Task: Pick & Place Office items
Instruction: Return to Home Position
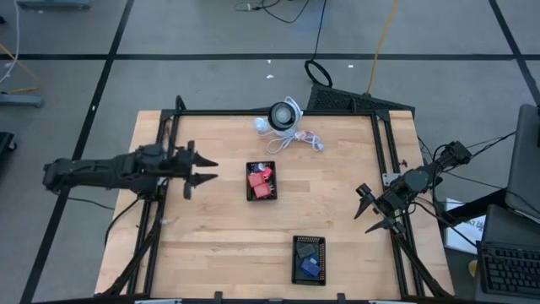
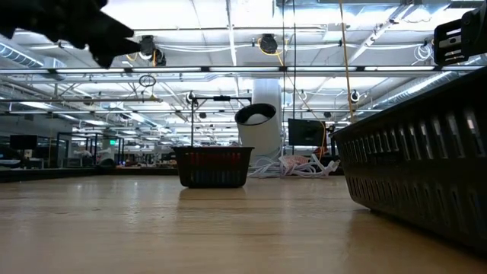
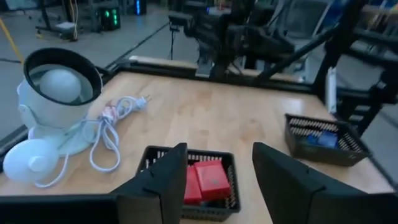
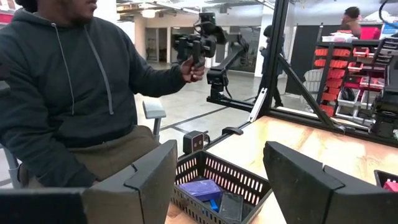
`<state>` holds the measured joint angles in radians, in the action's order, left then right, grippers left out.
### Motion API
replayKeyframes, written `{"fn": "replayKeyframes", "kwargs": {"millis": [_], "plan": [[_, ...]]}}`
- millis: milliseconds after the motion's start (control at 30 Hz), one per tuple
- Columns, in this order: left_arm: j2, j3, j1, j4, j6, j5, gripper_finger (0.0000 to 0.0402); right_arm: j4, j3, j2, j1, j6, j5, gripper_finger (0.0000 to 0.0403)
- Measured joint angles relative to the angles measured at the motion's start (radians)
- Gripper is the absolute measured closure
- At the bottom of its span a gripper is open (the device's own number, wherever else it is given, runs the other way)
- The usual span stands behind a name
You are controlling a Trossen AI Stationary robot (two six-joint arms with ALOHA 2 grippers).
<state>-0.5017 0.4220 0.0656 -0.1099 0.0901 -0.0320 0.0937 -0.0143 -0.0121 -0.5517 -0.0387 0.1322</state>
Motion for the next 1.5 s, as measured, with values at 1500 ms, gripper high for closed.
{"fn": "replayKeyframes", "kwargs": {"millis": [1500], "plan": [[0.476, -0.408, -0.01, 0.16, -0.015, -0.013, 0.019, 0.0, 0.0, 0.0, 0.0, 0.0, 0.0, 0.0172]]}}
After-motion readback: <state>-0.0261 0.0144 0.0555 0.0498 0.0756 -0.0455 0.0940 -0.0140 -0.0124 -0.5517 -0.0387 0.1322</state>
